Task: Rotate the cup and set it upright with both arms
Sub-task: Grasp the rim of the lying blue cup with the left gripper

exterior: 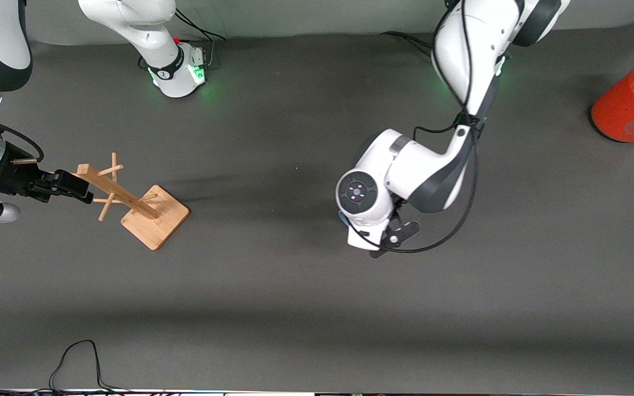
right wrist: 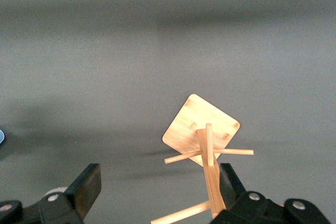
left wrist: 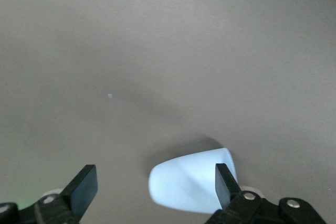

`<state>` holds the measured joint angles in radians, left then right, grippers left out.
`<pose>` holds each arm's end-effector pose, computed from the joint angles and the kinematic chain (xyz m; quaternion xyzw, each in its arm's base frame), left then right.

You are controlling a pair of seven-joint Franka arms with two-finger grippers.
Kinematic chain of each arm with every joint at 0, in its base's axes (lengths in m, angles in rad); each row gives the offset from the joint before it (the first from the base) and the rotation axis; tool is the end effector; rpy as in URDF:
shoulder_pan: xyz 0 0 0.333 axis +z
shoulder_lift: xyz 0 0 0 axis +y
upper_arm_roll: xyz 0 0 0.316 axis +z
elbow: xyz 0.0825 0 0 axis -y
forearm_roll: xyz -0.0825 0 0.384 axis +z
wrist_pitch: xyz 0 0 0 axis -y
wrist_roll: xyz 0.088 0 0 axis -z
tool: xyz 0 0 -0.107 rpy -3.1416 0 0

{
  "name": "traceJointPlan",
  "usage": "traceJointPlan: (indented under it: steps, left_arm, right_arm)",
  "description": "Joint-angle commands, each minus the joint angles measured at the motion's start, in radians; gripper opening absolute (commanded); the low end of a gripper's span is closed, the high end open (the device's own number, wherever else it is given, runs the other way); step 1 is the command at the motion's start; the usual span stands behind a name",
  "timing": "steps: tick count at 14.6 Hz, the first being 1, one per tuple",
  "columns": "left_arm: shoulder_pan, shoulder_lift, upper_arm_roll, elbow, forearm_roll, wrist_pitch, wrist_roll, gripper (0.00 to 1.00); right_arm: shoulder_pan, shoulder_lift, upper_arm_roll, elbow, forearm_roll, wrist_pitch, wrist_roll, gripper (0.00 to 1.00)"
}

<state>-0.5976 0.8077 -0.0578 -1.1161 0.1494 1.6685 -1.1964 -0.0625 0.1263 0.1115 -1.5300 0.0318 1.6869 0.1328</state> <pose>0.5970 -0.4252 0.3117 -0.9574 -0.2546 0.0354 0.1318 0.6017 0.0285 0.5818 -0.9986 0.0440 -0.0135 0.0241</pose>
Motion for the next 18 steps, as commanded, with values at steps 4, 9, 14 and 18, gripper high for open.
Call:
traceJointPlan:
  steps: [4, 9, 14, 18]
  left_arm:
    - [-0.073, 0.083, 0.013, 0.038, 0.025, 0.051, -0.061, 1.00]
    - [-0.093, 0.110, 0.013, 0.035, 0.025, 0.079, -0.077, 1.00]
    - [-0.108, 0.122, 0.009, 0.001, 0.021, 0.056, -0.104, 1.00]
    - [-0.108, 0.120, 0.007, -0.002, 0.021, -0.042, -0.097, 1.00]
  right_arm:
    - [0.026, -0.008, -0.027, -0.042, -0.013, 0.031, -0.016, 1.00]
    - [0.032, -0.022, -0.027, -0.081, -0.012, 0.059, -0.016, 1.00]
    - [0.036, -0.021, -0.026, -0.084, -0.012, 0.060, 0.010, 1.00]
    - [0.043, -0.020, -0.026, -0.084, -0.012, 0.062, 0.010, 1.00]
